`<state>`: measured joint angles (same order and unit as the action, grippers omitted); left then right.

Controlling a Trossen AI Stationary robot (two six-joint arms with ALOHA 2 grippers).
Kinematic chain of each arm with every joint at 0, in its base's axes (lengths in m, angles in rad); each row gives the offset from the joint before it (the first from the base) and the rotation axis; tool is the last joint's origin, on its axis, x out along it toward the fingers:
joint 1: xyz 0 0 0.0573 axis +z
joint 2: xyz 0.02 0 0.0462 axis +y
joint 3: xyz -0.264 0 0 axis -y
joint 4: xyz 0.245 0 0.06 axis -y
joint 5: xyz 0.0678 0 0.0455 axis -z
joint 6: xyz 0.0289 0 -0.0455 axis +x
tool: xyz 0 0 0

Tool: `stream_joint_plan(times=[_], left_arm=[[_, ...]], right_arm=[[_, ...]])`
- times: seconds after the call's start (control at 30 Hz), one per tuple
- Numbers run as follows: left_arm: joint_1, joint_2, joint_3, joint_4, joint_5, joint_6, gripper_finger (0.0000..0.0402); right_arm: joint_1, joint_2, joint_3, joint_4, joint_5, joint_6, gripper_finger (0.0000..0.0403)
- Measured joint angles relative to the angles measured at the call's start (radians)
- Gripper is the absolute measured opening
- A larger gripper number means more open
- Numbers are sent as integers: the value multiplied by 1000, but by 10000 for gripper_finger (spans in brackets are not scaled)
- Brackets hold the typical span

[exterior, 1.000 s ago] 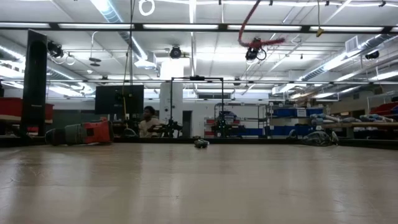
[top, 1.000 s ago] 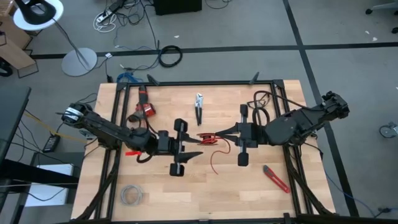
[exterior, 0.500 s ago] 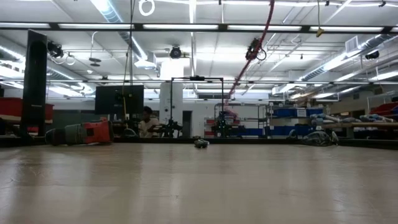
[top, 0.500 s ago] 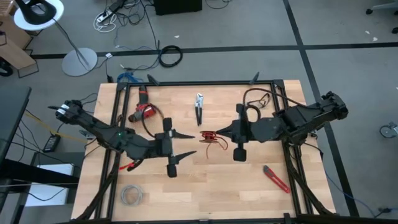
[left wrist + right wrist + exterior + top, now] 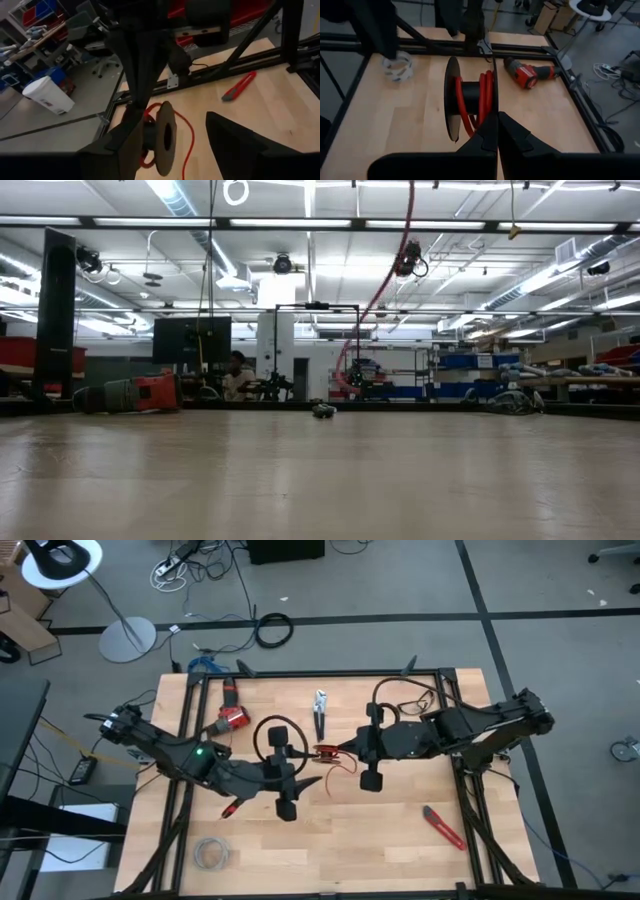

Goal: Coil cords
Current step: Coil the red wire onto the black spool

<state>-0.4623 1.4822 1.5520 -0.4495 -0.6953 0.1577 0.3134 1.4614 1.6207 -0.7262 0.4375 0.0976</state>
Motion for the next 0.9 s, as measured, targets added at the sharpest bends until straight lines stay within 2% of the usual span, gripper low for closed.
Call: stream_joint_plan(times=[0.2,0.67,0.9], left_arm=[[24,0,0,-65,34,-28,199],[30,0,0,-70,37,-27,67],[29,0,0,-76,47,-13,8]], right_arm=[[0,11,0,38,-24,-23,0],[-8,11,0,46,-23,-32,0],[21,10,0,99,-10,-124,1]])
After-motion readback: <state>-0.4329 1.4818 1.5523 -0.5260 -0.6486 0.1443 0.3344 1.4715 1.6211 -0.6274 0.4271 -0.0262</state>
